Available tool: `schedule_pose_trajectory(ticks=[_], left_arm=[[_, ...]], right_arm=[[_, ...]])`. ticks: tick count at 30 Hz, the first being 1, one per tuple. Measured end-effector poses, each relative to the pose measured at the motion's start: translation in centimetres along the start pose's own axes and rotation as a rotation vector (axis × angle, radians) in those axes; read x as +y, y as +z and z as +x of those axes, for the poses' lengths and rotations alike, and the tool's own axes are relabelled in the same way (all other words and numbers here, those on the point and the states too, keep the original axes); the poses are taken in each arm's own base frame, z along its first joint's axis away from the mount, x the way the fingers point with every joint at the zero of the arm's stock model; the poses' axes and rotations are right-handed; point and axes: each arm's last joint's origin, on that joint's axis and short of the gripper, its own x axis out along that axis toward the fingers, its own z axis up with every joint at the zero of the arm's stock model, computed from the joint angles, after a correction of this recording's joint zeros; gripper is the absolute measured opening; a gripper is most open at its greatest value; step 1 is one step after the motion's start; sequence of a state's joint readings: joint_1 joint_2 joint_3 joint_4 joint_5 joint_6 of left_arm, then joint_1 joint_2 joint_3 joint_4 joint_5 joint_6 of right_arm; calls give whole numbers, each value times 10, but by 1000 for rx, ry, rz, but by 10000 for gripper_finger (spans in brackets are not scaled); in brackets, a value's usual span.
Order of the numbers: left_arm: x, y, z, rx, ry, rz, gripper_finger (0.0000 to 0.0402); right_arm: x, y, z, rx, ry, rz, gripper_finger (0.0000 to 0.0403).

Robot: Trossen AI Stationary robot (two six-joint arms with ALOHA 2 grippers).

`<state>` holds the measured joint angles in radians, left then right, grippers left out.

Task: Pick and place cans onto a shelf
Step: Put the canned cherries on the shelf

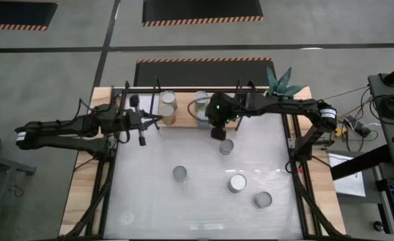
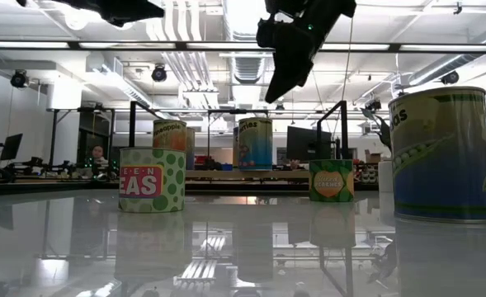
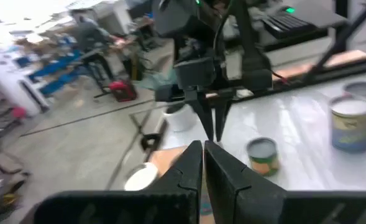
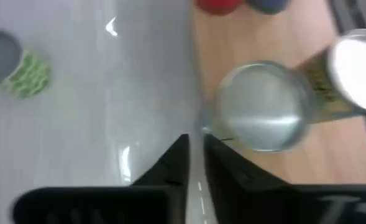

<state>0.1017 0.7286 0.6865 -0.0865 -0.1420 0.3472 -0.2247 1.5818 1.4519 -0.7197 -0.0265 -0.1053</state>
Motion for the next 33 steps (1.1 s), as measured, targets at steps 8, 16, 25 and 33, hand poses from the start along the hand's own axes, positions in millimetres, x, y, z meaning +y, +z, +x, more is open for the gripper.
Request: schedule_pose_trajectory(ticks=[8, 16, 25, 33], left_arm=[[-11, -5, 42, 99, -124, 53, 0], [-19, -9, 84, 216, -174, 108, 0], [-21, -18, 105, 288, -185, 128, 0], [-8, -23, 107, 301, -136, 119, 0]], right_arm=[[17, -18, 20, -32, 22, -66, 13], [12, -27, 31, -157, -6, -124, 13], [10, -41, 25, -346, -52, -202, 13], [-10, -59, 6, -458, -72, -182, 13]])
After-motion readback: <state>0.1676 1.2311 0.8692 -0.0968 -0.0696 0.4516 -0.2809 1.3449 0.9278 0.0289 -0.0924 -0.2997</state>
